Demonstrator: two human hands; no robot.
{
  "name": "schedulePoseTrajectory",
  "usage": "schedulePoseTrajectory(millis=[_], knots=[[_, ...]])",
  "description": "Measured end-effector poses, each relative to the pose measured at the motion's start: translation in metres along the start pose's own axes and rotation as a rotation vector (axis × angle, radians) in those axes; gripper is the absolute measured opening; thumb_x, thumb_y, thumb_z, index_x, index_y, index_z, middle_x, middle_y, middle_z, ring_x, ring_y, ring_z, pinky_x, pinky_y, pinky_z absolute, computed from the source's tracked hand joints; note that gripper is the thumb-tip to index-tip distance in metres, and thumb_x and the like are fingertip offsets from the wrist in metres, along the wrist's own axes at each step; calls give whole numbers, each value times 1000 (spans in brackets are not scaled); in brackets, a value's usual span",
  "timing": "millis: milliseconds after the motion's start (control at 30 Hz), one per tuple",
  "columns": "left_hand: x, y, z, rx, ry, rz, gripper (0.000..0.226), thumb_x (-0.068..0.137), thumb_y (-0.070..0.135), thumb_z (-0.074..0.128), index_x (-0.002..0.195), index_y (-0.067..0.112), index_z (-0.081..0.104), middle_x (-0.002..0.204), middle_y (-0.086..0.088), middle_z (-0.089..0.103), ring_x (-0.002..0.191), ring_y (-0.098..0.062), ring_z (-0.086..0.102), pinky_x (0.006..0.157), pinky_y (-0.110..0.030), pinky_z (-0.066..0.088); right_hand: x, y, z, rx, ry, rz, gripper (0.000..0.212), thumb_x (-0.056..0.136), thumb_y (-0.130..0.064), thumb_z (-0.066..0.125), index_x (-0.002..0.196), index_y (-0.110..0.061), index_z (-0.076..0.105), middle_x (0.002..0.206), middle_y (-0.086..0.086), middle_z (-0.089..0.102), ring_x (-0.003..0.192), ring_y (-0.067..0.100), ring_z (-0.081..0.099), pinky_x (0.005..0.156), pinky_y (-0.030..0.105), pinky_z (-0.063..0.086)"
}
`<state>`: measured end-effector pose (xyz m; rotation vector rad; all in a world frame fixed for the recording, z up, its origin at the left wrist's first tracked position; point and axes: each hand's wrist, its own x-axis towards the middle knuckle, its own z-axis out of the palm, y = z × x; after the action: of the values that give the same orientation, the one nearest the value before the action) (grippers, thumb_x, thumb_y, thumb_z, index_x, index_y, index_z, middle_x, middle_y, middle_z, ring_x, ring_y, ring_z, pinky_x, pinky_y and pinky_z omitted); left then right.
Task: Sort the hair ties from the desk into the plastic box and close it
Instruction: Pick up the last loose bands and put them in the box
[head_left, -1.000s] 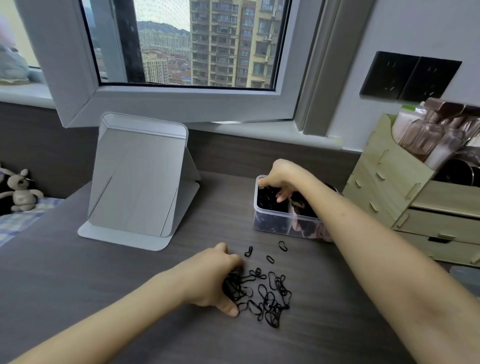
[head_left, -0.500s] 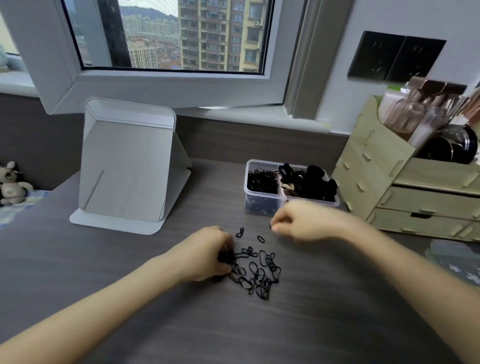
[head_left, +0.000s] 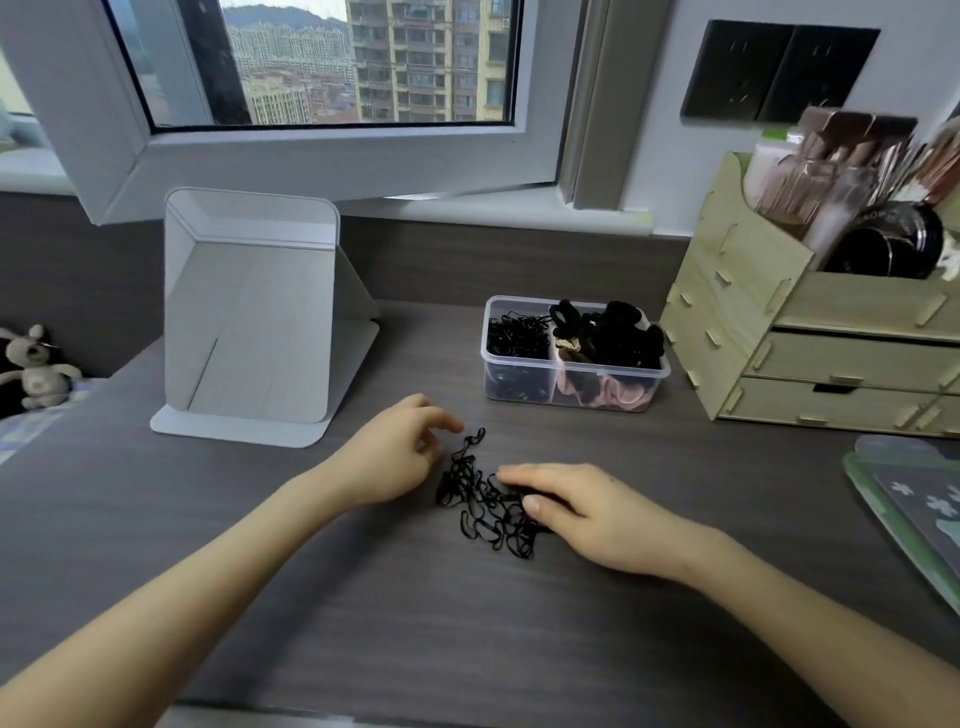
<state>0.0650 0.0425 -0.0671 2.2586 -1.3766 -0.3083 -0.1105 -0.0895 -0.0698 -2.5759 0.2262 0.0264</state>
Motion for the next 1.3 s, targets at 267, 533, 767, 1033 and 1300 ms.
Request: schedulePoseTrajectory(millis=[267,533,767,1033,1300], knots=[[12,7,-7,292,-442,48,109,65,28,79,149,20,11,143,-1,23,133,-22,22,112,-30,27,5,-3,-4,-424,-102,66,114,61,-75,63,149,-23,14,134,-4,30,124,15,33,101,32,36],[28,6,-12,253,-491,88,93,63,28,84,141,18,34,121,1,36,120,-22,42,103,-30,39,40,-15,6,-164,-74,75,71,76,-49,69,136,-22,43,123,2,42,114,21,48,95,30,41],[15,1,-16,127,-457,78,66,67,20,81,127,23,53,122,0,46,88,-7,55,70,-9,43,43,-20,15,-177,17,17,21,90,-28,58,108,-18,59,99,-2,44,88,17,46,76,26,35],[-7,6,-9,176,-399,89,85,65,40,81,137,22,39,124,2,39,103,-12,52,89,-20,42,40,-11,8,108,116,119,6,87,-11,58,86,-14,63,72,-2,60,50,13,56,52,24,48],[-3,6,1,202,-301,144,45,78,32,71,119,22,56,116,3,47,102,-17,54,86,-25,44,53,-12,-57,319,394,167,8,83,-2,60,77,-5,65,54,9,60,33,7,49,44,13,41]])
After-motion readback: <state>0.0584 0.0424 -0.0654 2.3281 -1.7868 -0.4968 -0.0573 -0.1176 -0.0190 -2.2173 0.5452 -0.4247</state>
